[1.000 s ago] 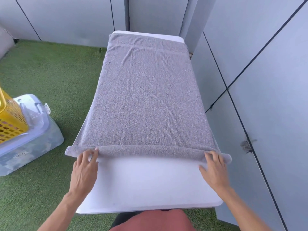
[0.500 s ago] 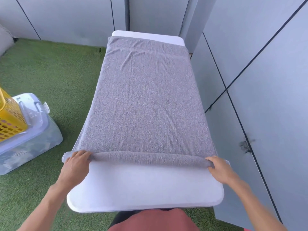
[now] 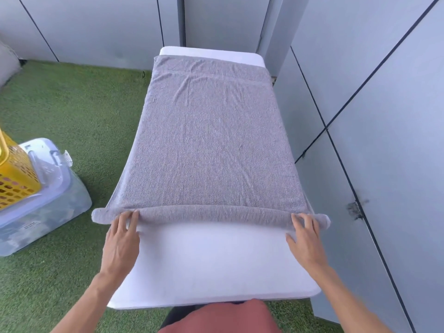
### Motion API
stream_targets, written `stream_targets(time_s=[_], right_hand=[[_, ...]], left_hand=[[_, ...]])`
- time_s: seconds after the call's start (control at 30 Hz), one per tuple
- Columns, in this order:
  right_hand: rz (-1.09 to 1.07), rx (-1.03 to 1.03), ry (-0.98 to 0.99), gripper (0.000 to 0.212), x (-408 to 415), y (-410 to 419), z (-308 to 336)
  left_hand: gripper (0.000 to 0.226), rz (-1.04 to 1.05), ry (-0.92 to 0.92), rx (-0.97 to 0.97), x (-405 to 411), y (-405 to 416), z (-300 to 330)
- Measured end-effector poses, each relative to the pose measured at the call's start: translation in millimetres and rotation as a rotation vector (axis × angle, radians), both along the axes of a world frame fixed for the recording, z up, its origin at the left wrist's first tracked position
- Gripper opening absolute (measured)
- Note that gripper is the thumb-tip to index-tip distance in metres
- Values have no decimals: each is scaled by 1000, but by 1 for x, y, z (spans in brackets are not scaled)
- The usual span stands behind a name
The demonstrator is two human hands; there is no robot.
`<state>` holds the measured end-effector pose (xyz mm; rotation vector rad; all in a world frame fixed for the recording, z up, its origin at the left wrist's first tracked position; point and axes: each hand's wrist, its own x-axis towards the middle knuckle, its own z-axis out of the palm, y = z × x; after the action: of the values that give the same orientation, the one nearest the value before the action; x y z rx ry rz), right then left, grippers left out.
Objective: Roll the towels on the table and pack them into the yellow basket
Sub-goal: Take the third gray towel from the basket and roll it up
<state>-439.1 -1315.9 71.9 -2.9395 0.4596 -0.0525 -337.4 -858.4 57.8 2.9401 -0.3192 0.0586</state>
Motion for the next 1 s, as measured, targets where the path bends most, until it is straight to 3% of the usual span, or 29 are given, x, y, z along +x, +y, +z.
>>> stream_targets(time_s=[0.17,0.3,0.4,0.5,0.57,0.6,0.67,0.73,0.8,0.93,1.0], right_hand=[[-71,100,135,43,30,-10,4],[-9,96,295,27,30,-19,14],[5,148,487,17,21,-27,29],[-185,540,487,28,24,-36,42],[-299,712,357,32,33,-37,43],[-318,699,264,32,37,-35,41],[-302,474,92,30,40,-26,34],[-234,145,-23,20,31,-12,25],[-133,-49,-95,19,17,2,17],[9,-38,15,58,2,9,4],[5,-5,42,62,10,5,2]], left_hand=[[46,28,83,-37,35,-6,9],[34,41,178,-9,39,3,16],[40,54,391,5,35,11,20],[39,175,554,-134,46,12,31],[33,273,507,-319,57,11,35],[26,301,440,-375,61,10,37],[16,294,291,-360,59,7,38],[16,220,109,-229,45,3,30],[20,144,-29,-75,24,-2,20],[62,17,-25,16,0,-5,2],[65,3,-4,22,10,-5,1]])
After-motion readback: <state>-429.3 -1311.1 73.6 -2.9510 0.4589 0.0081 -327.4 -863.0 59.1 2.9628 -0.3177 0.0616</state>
